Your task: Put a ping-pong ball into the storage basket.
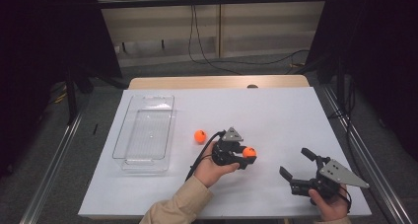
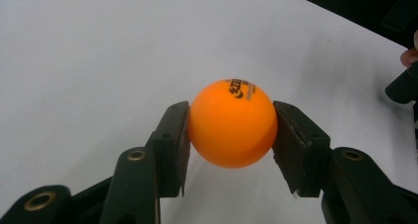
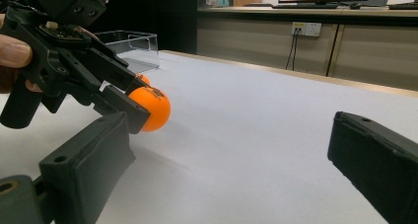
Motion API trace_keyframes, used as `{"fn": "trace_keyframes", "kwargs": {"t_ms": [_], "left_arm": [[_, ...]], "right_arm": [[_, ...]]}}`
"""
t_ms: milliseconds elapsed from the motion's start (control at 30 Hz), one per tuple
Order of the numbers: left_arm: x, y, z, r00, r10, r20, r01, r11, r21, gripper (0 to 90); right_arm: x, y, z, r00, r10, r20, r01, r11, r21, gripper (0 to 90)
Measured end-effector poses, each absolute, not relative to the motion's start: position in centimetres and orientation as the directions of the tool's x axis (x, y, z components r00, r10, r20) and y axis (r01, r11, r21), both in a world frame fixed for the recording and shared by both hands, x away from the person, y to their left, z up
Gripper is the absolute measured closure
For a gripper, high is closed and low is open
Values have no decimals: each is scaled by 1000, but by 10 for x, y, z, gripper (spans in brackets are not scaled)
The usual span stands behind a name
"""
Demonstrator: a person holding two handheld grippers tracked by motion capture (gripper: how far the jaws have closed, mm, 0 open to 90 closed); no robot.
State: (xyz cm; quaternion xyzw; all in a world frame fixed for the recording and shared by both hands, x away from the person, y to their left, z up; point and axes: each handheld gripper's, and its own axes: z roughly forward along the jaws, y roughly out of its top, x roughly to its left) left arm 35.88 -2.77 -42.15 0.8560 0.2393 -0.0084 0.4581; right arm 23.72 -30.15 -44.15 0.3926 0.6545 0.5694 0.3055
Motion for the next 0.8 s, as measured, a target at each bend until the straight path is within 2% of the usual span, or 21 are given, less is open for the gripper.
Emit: {"fn": "trace_keyframes", "kwargs": {"t_ms": [800], "left_arm": [[369,-7,-411,864,438,-247,443,-430,787,508]], "right_arm": [[237,-302,-441,-505,862,48,165,42,985,23]]}}
